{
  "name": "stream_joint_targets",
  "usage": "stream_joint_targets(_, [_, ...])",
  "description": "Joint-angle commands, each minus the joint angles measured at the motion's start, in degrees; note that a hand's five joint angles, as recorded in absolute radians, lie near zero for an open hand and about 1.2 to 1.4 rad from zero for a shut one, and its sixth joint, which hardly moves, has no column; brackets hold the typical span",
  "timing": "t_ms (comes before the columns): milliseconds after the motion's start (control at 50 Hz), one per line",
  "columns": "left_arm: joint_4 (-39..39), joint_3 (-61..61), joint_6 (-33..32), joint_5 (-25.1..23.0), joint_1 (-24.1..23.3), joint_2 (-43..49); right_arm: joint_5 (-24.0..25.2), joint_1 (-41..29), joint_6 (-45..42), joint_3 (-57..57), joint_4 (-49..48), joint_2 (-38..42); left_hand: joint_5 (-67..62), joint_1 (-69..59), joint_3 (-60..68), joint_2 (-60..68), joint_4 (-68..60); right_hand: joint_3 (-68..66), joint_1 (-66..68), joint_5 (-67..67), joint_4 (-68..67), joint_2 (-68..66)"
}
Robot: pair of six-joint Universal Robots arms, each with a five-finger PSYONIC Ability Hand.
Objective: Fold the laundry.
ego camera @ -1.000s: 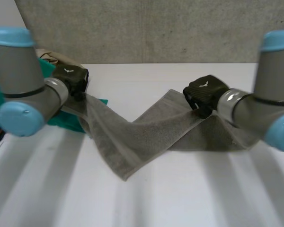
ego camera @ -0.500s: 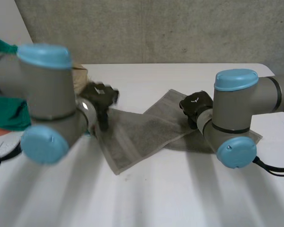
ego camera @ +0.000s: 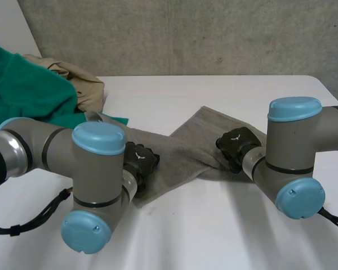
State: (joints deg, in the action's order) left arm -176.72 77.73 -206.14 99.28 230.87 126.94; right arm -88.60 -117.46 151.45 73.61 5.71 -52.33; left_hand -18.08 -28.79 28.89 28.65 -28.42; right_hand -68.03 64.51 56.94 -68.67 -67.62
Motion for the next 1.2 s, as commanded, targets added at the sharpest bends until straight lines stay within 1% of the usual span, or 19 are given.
stream_joint_targets(20, [0.76, 2.08, 1.35, -0.06, -1.39, -1.78, 0.19, 0.04, -0.19, 0.66, -0.26, 0.03, -0.97, -0.27, 0.16, 0.40, -0.63, -11.97, 15.49, 13.06, -11.33, -12.38])
stream_joint_targets(120, [0.76, 2.43, 3.46, -0.14, -2.27, -2.23, 0.62, 0.04, -0.28, 0.74, -0.35, 0.38, -0.97, -0.27, 0.16, 0.40, -0.63, -11.97, 15.49, 13.06, -11.33, -12.38])
stream_joint_targets(180, [0.76, 2.17, 3.64, 0.03, -2.53, -1.53, 0.63, 0.13, -0.36, 0.66, -0.35, 0.56, -1.13, -0.43, 0.33, 0.57, -0.79, -11.97, 15.49, 13.06, -11.33, -12.38])
stream_joint_targets(340, [0.41, 1.11, 1.88, 0.47, -1.57, 2.08, 0.71, 0.13, -0.54, 1.18, -0.35, 0.56, -2.31, -1.61, 1.50, 1.75, -1.97, -11.97, 15.49, 13.06, -11.33, -12.38])
stream_joint_targets(460, [-1.17, -0.91, -0.49, 1.79, -0.43, 3.75, 1.15, -0.05, -0.80, 1.45, -0.35, 0.38, -6.51, -5.81, 5.70, 5.95, -6.17, -11.97, 15.49, 13.06, -11.33, -12.38])
stream_joint_targets(560, [-1.96, -2.75, -2.25, 2.84, 0.54, 5.07, 1.33, -0.22, -0.80, 1.80, -0.35, 0.03, -12.90, -12.19, 12.09, 12.33, -12.56, -11.97, 15.49, 13.06, -11.33, -12.38])
stream_joint_targets(580, [-2.05, -3.10, -2.43, 2.93, 0.72, 5.16, 1.33, -0.22, -0.80, 1.89, -0.35, -0.06, -15.41, -14.71, 14.60, 14.84, -15.07, -11.97, 15.49, 13.06, -11.33, -12.38])
stream_joint_targets(600, [-2.14, -3.63, -2.69, 3.19, 0.98, 5.33, 1.24, -0.31, -0.80, 1.97, -0.35, -0.06, -20.93, -20.23, 20.12, 20.36, -20.59, -11.97, 15.49, 13.06, -11.33, -12.38])
stream_joint_targets(680, [-2.75, -4.77, -2.86, 3.02, 1.24, 5.51, 1.33, -0.31, -0.80, 2.06, -0.35, -0.14, -30.71, -30.01, 29.90, 30.14, -30.37, -11.97, 15.49, 13.06, -11.33, -12.38])
stream_joint_targets(800, [-4.42, -6.88, -3.74, 2.76, 1.86, 6.56, 1.50, -0.31, -0.80, 2.06, -0.35, -0.14, -41.32, -40.62, 40.51, 40.76, -40.98, -11.97, 15.49, 13.06, -11.33, -12.38])
stream_joint_targets(840, [-4.51, -8.29, -4.71, 2.41, 2.21, 7.70, 1.50, -0.22, -0.80, 2.06, -0.35, -0.06, -51.88, -51.17, 51.07, 51.31, -51.53, -11.97, 15.49, 13.06, -11.33, -12.38])
stream_joint_targets(940, [-3.11, -11.36, -6.73, 1.62, 3.09, 9.29, 1.59, -0.22, -0.72, 1.89, -0.09, -0.23, -51.92, -51.21, 51.11, 51.35, -51.58, -11.97, 15.49, 13.06, -11.33, -12.38])
stream_joint_targets(1000, [-0.74, -12.60, -6.21, 0.13, 3.97, 8.06, 1.59, -0.22, -0.28, 2.06, 0.17, -1.28, -51.92, -51.21, 51.11, 51.35, -51.58, -11.97, 15.49, 13.06, -11.33, -12.38])
stream_joint_targets(1060, [2.16, -12.43, -4.45, -1.81, 4.58, 4.20, 1.59, -0.22, 0.60, 1.98, 0.88, -2.34, -51.92, -51.21, 51.11, 51.35, -51.58, -11.97, 15.49, 13.06, -11.33, -12.38])
stream_joint_targets(1080, [2.86, -12.16, -3.84, -2.16, 4.67, 2.89, 1.68, -0.22, 1.12, 2.06, 1.23, -2.69, -51.92, -51.21, 51.11, 51.35, -51.58, -5.96, 9.48, 7.04, -5.32, -6.36])
stream_joint_targets(1100, [3.92, -11.20, -2.27, -2.77, 4.85, 0.00, 2.03, 0.04, 2.43, 2.06, 2.36, -3.65, -51.92, -51.21, 51.11, 51.35, -51.58, 24.74, -21.22, -23.66, 25.39, 24.34])
stream_joint_targets(1140, [4.45, -10.14, -0.85, -3.30, 4.93, -3.00, 2.47, 0.30, 3.85, 2.15, 3.42, -4.71, -51.92, -51.21, 51.11, 51.35, -51.58, 45.82, -42.30, -44.73, 46.46, 45.41])
stream_joint_targets(1160, [4.63, -9.70, -0.15, -3.48, 5.02, -4.32, 2.64, 0.74, 4.81, 2.06, 3.78, -5.15, -51.92, -51.21, 51.11, 51.35, -51.58, 49.08, -45.56, -47.99, 49.72, 48.67])
stream_joint_targets(1200, [4.72, -8.21, 1.35, -3.74, 5.29, -8.37, 3.26, 3.11, 8.06, 1.63, 5.18, -7.17, -51.92, -51.21, 51.11, 51.35, -51.58, 50.62, -47.10, -49.53, 51.26, 50.21])
